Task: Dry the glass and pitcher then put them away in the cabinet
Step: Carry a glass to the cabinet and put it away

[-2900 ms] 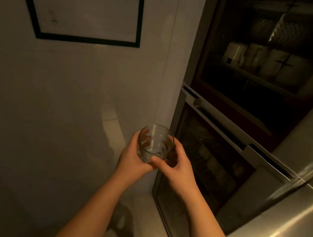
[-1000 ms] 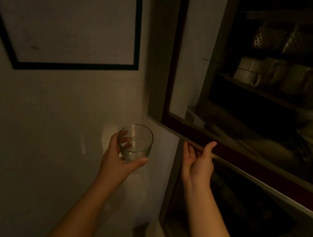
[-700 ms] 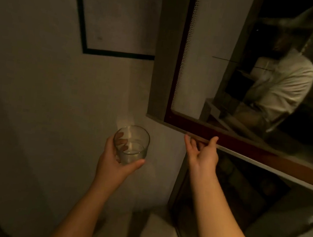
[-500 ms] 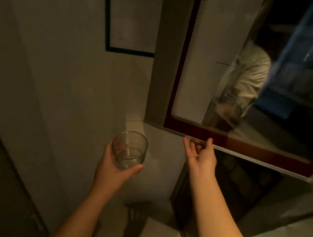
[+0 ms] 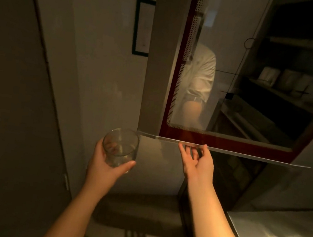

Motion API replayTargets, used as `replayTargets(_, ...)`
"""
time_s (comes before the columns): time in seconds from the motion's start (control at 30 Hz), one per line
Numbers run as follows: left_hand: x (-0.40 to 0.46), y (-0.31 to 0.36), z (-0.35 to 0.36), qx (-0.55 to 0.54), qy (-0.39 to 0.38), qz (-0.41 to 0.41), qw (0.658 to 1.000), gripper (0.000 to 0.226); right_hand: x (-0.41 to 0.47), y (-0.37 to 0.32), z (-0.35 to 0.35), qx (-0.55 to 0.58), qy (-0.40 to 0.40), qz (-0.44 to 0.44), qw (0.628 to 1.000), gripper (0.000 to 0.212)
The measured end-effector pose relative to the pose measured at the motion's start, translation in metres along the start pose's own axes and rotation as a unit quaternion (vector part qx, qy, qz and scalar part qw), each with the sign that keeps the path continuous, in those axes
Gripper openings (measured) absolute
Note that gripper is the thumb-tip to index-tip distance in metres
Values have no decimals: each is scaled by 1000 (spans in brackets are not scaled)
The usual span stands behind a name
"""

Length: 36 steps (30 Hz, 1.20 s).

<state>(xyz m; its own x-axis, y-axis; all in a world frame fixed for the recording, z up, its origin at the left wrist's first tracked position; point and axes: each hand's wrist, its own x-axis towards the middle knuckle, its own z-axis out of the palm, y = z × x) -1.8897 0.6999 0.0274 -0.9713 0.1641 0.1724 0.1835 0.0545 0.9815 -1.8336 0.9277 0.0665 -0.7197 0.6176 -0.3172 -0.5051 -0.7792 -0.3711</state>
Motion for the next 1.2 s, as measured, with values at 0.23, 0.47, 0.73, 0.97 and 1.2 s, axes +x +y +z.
replayTargets(0.23, -93, 11, -15, 27, 36, -16, 999, 91, -52, -21, -23, -23, -22, 26, 999, 50)
replayTargets(0.47, -138, 17, -23, 64, 68, -12, 996, 99, -87, -37, -37, -18, -13, 49, 999, 45)
replayTargets(0.73, -164, 18, -21, 65, 90, -6, 994, 96, -113, -48, -47, -43, -21, 56, 997, 32)
replayTargets(0.97, -173, 25, -21, 69, 84, 7, 994, 94, -124, -48, -60, -76, -38, 61, 995, 42)
replayTargets(1.2, -182, 27, -23, 71, 92, 20, 993, 87, -159, -18, -88, -246, -111, 30, 963, 31)
